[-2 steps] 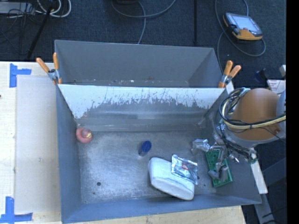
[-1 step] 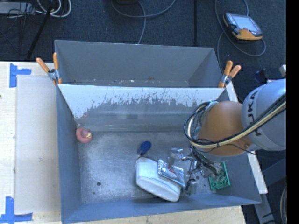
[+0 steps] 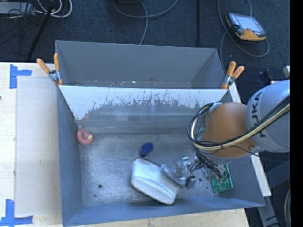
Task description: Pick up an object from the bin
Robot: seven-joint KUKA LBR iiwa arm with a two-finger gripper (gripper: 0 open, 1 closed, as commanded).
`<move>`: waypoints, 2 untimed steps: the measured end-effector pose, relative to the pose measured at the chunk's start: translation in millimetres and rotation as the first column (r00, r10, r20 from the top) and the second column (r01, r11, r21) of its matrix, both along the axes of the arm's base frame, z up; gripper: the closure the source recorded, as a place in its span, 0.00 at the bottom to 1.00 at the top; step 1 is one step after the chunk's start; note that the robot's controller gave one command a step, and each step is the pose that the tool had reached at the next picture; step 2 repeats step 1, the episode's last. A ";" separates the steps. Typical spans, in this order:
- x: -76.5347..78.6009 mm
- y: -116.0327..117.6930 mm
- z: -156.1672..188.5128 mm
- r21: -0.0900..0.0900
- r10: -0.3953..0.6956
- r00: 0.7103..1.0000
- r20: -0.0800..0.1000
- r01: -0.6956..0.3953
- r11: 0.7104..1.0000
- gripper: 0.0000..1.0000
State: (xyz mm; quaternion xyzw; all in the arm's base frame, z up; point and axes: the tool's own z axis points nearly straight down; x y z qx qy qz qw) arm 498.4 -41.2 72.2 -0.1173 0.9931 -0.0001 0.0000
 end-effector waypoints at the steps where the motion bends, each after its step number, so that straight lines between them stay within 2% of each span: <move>1: -3.8 -0.8 155.4 -0.001 0.029 1.000 0.009 -0.029 1.000 1.00; 2: -3.8 -0.8 155.4 -0.001 0.029 1.000 0.009 -0.029 1.000 1.00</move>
Offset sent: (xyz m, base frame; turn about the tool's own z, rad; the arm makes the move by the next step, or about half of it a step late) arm -0.0059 -0.0013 0.1519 -0.0299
